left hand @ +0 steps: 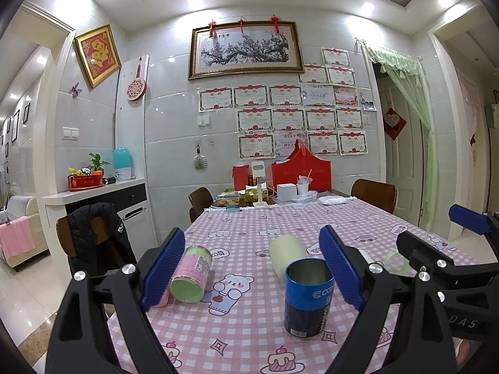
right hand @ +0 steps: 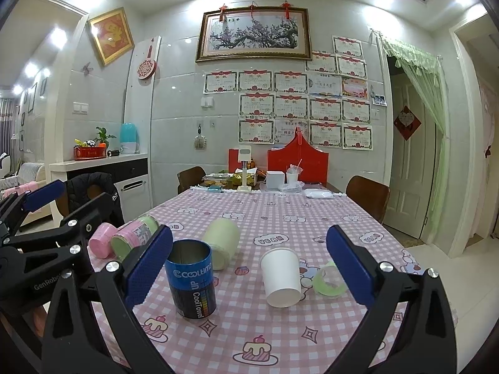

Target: Flip cup upside down

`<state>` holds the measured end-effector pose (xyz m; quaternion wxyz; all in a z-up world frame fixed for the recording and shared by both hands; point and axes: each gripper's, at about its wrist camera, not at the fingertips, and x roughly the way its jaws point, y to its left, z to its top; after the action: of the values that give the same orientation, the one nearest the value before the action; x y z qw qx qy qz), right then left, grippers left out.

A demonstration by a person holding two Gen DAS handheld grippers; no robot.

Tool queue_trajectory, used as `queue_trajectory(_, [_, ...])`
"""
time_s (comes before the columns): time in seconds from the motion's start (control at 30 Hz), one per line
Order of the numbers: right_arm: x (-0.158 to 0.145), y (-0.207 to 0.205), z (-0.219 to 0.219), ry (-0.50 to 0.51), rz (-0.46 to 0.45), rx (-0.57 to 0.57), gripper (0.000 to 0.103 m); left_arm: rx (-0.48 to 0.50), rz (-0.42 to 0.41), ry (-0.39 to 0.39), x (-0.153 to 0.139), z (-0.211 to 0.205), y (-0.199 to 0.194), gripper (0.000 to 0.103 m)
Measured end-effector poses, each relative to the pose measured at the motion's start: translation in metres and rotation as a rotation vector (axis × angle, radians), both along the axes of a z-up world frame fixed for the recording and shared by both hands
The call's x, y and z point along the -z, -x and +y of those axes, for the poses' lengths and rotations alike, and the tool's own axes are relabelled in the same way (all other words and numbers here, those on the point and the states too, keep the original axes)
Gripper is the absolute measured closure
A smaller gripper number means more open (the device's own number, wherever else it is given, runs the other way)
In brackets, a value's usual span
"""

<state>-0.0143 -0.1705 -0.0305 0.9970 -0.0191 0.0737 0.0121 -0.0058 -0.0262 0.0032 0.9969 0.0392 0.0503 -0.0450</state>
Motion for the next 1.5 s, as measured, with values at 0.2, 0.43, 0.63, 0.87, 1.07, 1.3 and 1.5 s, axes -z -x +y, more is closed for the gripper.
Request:
queue_trajectory(0.2, [0.0003,0.0004,-0.0002,0.002,-0.001,0.0,0.008,-0.009,-0.006,-0.006,0.001,-0.0006,-0.0028,0.017])
queue_trajectory(0.43, [0.0004,-0.0001,-0.0002,0.002,0.0,0.001,0.008,-0.011,-0.008,-0.009,0.001,-0.0008,-0.0031,0.017])
queue_trajectory(0.63, [0.0003,0.0002,-0.0002,0.001,0.0,0.0,0.008,-0.014,-0.013,-0.012,0.0012,-0.0014,-0.0032,0.017])
queue_trajectory(0.87, [0.0004,0.0,-0.0001,0.0,0.002,-0.002,0.008,-0.014,-0.006,-0.01,0.0017,-0.0011,-0.0051,0.017])
queue_trajectory(1.07, [0.0021,0.0,0.0013,-0.001,0.005,-0.001,0.008,-0.014,0.0,-0.01,0.0032,-0.0011,-0.0059,0.017])
queue_trajectory(1.3, [0.0023,0.0,0.0013,-0.001,0.006,-0.002,0.008,-0.015,0.0,-0.01,0.0032,-0.0012,-0.0059,0.017])
queue_trajectory(1.5, [0.0033,0.0005,0.0013,-0.003,0.007,-0.002,0.008,-0.015,-0.001,-0.009,0.0032,-0.0013,-0.0057,0.017])
